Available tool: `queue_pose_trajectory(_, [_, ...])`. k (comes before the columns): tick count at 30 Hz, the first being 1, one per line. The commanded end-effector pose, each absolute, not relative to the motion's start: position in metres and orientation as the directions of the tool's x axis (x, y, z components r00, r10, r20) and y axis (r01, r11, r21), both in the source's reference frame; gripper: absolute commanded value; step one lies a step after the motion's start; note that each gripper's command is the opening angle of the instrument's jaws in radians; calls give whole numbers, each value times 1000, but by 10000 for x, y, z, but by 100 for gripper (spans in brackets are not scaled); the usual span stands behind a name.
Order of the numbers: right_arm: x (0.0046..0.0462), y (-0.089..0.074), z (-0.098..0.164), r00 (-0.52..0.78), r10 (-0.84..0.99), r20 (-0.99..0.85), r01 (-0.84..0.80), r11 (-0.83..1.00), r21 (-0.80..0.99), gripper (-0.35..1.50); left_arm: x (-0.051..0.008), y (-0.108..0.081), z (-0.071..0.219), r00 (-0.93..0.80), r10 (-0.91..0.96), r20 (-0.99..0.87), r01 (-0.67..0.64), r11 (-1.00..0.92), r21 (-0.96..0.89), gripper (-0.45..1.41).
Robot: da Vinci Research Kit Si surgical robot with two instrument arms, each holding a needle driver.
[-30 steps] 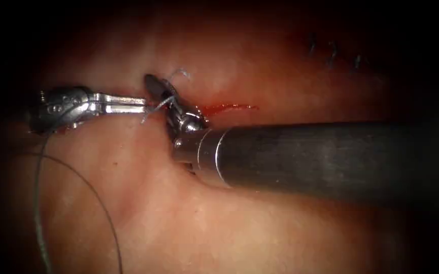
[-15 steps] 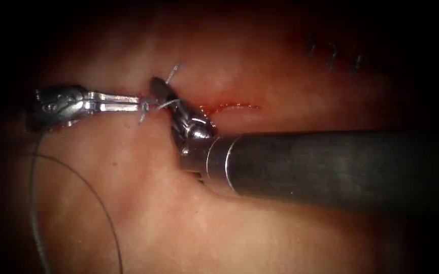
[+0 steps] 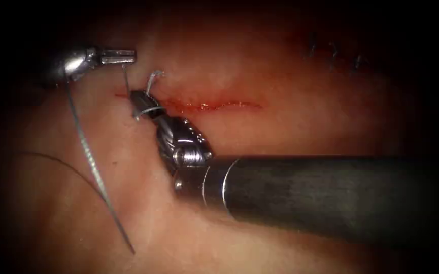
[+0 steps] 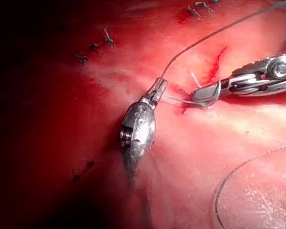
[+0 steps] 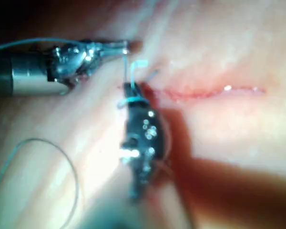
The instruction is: Wound Closure
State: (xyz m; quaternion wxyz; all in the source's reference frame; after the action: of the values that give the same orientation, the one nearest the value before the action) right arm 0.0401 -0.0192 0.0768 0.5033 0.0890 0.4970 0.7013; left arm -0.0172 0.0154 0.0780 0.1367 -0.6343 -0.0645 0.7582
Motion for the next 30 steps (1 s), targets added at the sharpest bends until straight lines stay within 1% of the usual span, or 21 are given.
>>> queue_pose_trajectory(1, [408,-191,772,-477,795,-375,-615,3,789,-35,-178,171,791,-157,287,-945,-129,-955,-269,-45])
queue_pose_trajectory(7, [410,-194,771,-451,811,-372,-617,18,787,-35,-183,200,801,-162,291,-943,-140,-953,-270,-45])
queue_pose_trajectory(17, [412,-204,771,-364,872,-327,-596,52,801,-35,-191,247,804,-164,307,-938,-160,-946,-282,-45])
queue_pose_trajectory(23, [413,-209,771,-184,896,-405,-583,232,779,-35,-192,264,810,-165,307,-937,-167,-945,-281,-45])
queue_pose_trajectory(26, [409,-209,773,-41,842,-538,-567,424,706,-35,-191,266,814,-166,304,-938,-167,-946,-277,-45])
queue_pose_trajectory(30, [403,-207,777,46,765,-642,-511,571,643,-35,-190,268,817,-167,302,-939,-167,-947,-275,-45])
